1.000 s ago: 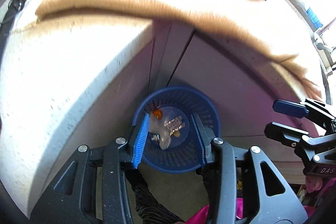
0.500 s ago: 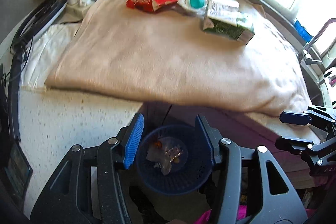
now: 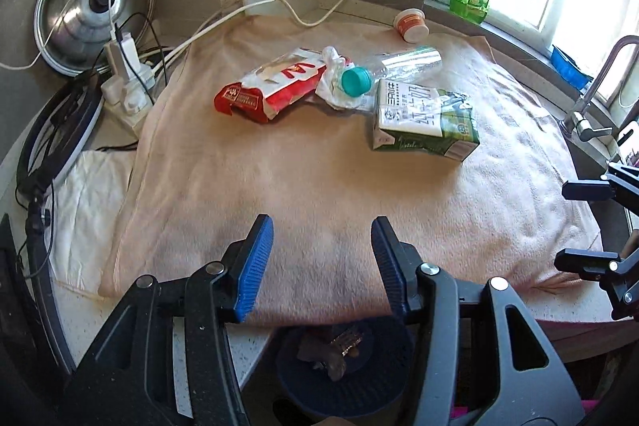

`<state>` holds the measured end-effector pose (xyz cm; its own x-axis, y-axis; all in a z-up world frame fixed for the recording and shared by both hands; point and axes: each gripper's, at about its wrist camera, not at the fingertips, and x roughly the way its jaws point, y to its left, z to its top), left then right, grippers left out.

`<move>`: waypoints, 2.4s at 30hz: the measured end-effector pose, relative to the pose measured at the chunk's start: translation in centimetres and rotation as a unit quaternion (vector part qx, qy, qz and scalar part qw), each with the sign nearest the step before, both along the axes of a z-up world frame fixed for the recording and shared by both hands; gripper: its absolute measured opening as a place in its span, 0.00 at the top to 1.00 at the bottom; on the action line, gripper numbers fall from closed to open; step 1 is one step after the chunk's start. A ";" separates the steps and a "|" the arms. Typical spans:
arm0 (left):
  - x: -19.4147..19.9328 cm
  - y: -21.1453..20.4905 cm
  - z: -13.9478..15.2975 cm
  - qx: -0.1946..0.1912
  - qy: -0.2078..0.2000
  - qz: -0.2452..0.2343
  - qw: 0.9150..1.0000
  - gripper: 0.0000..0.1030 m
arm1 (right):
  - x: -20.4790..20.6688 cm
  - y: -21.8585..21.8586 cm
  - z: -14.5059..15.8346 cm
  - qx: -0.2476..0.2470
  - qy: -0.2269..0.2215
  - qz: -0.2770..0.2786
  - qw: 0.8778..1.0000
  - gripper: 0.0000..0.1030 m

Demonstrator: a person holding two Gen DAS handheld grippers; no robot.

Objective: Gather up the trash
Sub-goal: 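Raise both open tools back over the towel toward the red wrapper, then grasp the red snack wrapper with left tool while right tool grasps milk carton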

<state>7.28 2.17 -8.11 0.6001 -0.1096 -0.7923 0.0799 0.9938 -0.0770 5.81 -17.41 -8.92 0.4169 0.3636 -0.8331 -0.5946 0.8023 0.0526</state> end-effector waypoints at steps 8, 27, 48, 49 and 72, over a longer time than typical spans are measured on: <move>5.5 -0.9 0.9 0.036 0.008 -0.020 0.999 0.49 | 4.1 0.0 2.1 -0.005 -0.035 0.018 0.999 0.27; 15.4 -1.4 -2.2 0.184 0.066 -0.093 0.976 0.47 | 11.3 2.5 0.0 -0.045 -0.003 0.073 0.996 0.27; 20.4 -1.5 -4.7 0.202 0.093 -0.110 0.969 0.49 | 14.0 8.4 -3.7 -0.168 -0.051 0.143 0.974 0.27; 20.4 -1.5 -4.5 0.203 0.091 -0.109 0.969 0.51 | 14.2 8.6 -3.8 -0.171 -0.051 0.141 0.974 0.27; 23.1 2.4 -2.2 0.158 0.074 -0.060 0.983 0.89 | 16.7 7.8 -3.8 -0.097 0.012 0.120 0.988 0.40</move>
